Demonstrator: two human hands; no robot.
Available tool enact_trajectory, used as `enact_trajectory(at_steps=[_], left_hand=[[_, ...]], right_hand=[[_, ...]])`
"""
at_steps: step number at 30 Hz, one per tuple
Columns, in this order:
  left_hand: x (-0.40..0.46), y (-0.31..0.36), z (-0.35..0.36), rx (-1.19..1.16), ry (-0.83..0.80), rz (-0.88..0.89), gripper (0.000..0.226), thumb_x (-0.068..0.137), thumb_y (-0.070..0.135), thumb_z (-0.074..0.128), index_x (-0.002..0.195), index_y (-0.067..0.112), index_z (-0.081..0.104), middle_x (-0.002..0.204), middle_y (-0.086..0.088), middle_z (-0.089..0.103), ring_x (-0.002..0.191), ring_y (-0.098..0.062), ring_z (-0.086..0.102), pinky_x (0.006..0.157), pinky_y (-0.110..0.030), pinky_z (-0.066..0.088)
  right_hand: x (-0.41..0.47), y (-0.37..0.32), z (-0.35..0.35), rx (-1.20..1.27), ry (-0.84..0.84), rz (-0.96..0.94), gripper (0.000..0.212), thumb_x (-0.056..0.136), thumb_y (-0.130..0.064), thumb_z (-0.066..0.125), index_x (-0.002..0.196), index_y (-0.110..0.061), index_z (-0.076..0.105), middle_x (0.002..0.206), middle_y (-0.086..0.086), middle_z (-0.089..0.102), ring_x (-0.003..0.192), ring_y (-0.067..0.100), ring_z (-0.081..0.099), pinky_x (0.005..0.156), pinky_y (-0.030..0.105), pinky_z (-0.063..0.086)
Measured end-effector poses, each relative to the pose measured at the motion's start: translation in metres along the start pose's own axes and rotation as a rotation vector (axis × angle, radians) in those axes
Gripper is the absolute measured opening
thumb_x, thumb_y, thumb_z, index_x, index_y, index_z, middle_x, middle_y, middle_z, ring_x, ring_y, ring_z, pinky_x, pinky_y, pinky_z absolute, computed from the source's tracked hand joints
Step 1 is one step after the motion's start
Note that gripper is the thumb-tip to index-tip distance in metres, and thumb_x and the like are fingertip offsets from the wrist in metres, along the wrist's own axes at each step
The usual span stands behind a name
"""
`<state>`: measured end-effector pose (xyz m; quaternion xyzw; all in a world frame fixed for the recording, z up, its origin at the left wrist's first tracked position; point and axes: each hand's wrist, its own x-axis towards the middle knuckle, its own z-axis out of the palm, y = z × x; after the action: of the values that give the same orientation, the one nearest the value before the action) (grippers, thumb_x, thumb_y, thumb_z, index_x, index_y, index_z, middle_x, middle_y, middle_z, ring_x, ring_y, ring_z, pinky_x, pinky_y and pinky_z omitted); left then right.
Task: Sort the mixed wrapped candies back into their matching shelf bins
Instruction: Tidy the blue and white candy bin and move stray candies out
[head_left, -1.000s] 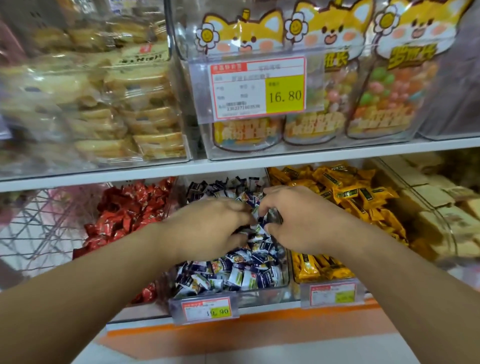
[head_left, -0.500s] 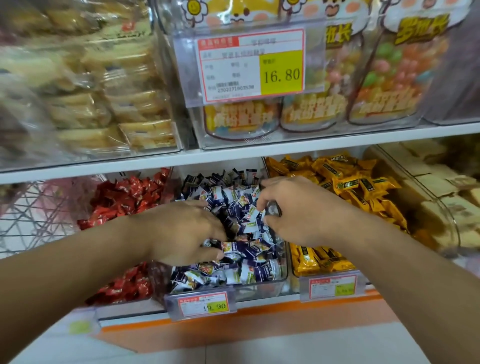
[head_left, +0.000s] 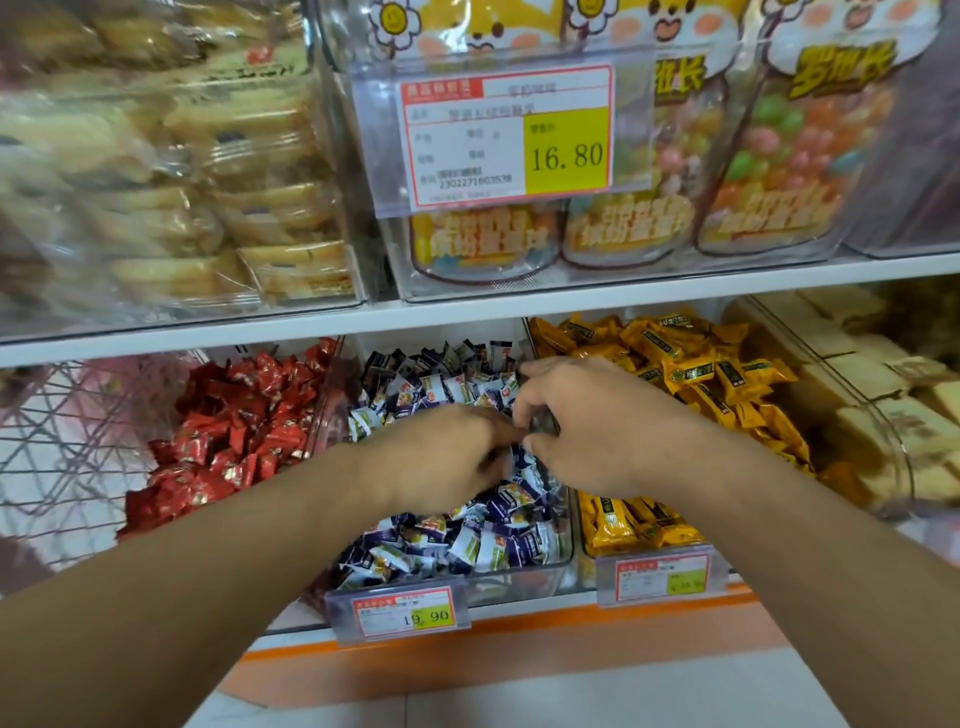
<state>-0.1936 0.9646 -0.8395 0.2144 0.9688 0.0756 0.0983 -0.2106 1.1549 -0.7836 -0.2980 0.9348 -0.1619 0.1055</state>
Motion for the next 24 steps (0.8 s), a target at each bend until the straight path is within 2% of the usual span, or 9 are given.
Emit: enact_trajectory(at_steps=[2, 3, 5, 7, 10, 12, 15, 19, 24], left_hand=[[0.001, -0.004, 0.01, -0.029, -0.043, 0.033, 0.033, 0.104, 0.038, 0.053, 0.136, 0.033, 0.057, 0.143, 0.01, 0.054, 0.122, -0.015, 0.057, 0.105, -0.033, 0.048], [-0.001, -0.008, 0.013, -0.032, -0.047, 0.032, 0.031, 0.104, 0.039, 0.052, 0.133, 0.035, 0.059, 0.14, 0.013, 0.057, 0.119, -0.014, 0.058, 0.103, -0.032, 0.049], [-0.008, -0.014, 0.012, 0.017, -0.071, 0.013, 0.025, 0.103, 0.043, 0.048, 0.12, 0.034, 0.064, 0.121, 0.015, 0.067, 0.103, -0.011, 0.064, 0.091, -0.031, 0.053], [-0.017, -0.017, 0.01, 0.057, -0.102, 0.002, 0.029, 0.102, 0.049, 0.041, 0.098, 0.03, 0.063, 0.096, 0.012, 0.07, 0.085, -0.011, 0.064, 0.08, -0.032, 0.054], [-0.027, -0.021, 0.004, 0.068, -0.165, -0.044, 0.034, 0.097, 0.057, 0.033, 0.083, 0.04, 0.059, 0.084, 0.013, 0.068, 0.079, -0.009, 0.064, 0.078, -0.035, 0.055], [-0.029, -0.022, 0.0, 0.054, -0.18, -0.092, 0.038, 0.093, 0.062, 0.032, 0.096, 0.042, 0.065, 0.089, 0.014, 0.072, 0.082, -0.009, 0.067, 0.079, -0.036, 0.057], [-0.026, -0.014, -0.002, 0.056, -0.102, -0.139, 0.038, 0.096, 0.059, 0.04, 0.117, 0.041, 0.067, 0.099, 0.012, 0.075, 0.088, -0.01, 0.07, 0.081, -0.035, 0.059], [-0.01, -0.006, -0.002, 0.049, 0.028, -0.212, 0.02, 0.101, 0.041, 0.053, 0.109, 0.034, 0.07, 0.087, 0.005, 0.072, 0.079, -0.017, 0.068, 0.073, -0.038, 0.06], [0.003, -0.013, 0.004, 0.079, 0.071, -0.303, 0.025, 0.093, 0.04, 0.063, 0.117, 0.04, 0.073, 0.1, 0.006, 0.076, 0.089, -0.02, 0.071, 0.078, -0.037, 0.062]], right_hand=[[0.0, 0.001, 0.0, 0.007, 0.006, -0.011, 0.012, 0.098, -0.027, 0.065, 0.108, -0.03, 0.07, 0.147, 0.0, 0.05, 0.136, 0.025, 0.047, 0.109, 0.045, 0.046], [0.0, 0.002, 0.001, 0.011, 0.007, -0.016, 0.013, 0.098, -0.027, 0.065, 0.11, -0.03, 0.07, 0.148, 0.0, 0.05, 0.138, 0.024, 0.046, 0.109, 0.045, 0.046], [0.001, 0.003, 0.001, 0.016, 0.006, -0.02, 0.014, 0.099, -0.025, 0.065, 0.112, -0.028, 0.069, 0.149, 0.0, 0.05, 0.14, 0.023, 0.045, 0.109, 0.044, 0.046], [0.001, 0.003, 0.0, 0.008, 0.004, -0.022, 0.016, 0.098, -0.023, 0.066, 0.114, -0.028, 0.069, 0.149, -0.001, 0.05, 0.139, 0.023, 0.046, 0.109, 0.042, 0.047], [-0.001, 0.003, -0.001, -0.003, 0.009, -0.03, 0.017, 0.098, -0.024, 0.066, 0.114, -0.027, 0.07, 0.146, -0.001, 0.052, 0.136, 0.023, 0.048, 0.107, 0.041, 0.048], [-0.001, 0.003, -0.001, -0.005, 0.006, -0.025, 0.017, 0.099, -0.025, 0.066, 0.115, -0.027, 0.069, 0.146, -0.001, 0.052, 0.136, 0.024, 0.048, 0.108, 0.042, 0.047], [-0.001, 0.002, 0.0, 0.003, -0.001, -0.012, 0.016, 0.1, -0.025, 0.065, 0.115, -0.028, 0.068, 0.147, -0.002, 0.051, 0.137, 0.024, 0.046, 0.109, 0.042, 0.046], [-0.003, 0.001, -0.001, -0.004, -0.001, -0.011, 0.019, 0.1, -0.024, 0.064, 0.119, -0.027, 0.068, 0.15, -0.002, 0.048, 0.139, 0.024, 0.045, 0.108, 0.039, 0.044], [-0.002, 0.003, 0.001, 0.0, 0.016, -0.03, 0.017, 0.1, -0.025, 0.065, 0.116, -0.027, 0.069, 0.148, -0.002, 0.05, 0.139, 0.022, 0.046, 0.11, 0.04, 0.045]])
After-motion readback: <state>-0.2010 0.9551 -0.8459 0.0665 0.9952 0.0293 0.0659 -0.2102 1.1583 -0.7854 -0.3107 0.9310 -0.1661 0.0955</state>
